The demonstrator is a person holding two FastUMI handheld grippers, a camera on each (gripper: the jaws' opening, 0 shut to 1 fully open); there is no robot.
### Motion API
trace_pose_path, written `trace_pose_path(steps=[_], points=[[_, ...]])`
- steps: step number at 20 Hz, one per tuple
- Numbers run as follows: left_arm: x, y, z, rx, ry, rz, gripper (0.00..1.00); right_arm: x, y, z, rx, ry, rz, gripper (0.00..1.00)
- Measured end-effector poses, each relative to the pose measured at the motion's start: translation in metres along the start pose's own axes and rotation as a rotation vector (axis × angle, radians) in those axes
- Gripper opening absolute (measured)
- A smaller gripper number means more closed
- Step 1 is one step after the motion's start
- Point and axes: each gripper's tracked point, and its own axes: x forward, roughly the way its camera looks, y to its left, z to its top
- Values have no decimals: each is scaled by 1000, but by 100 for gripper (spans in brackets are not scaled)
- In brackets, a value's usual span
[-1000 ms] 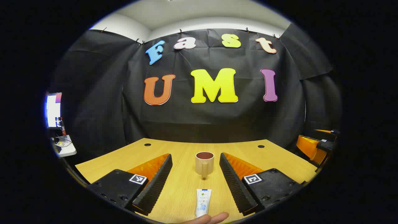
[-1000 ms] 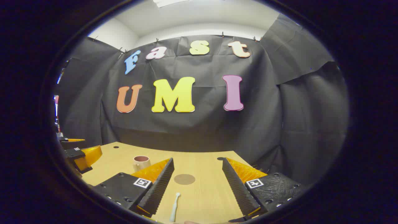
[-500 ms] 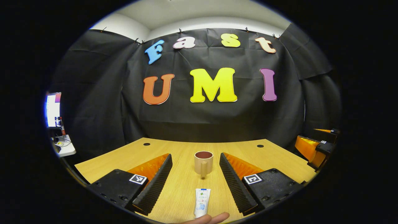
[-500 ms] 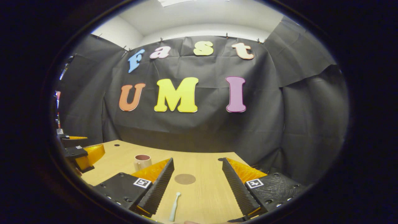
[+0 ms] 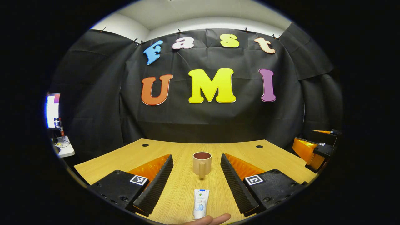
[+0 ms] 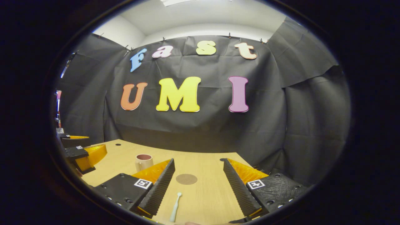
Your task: Put the toothbrush and toothpaste on the desktop into the cup, then pick up the cup and place it on the coaster on the desktop.
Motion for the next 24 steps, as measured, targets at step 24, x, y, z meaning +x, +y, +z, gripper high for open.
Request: trace_pose_path(steps=[24], points=[[-20,-15,-192,-93,639,-58,98,10,-6,-7,12,14,-2,96]])
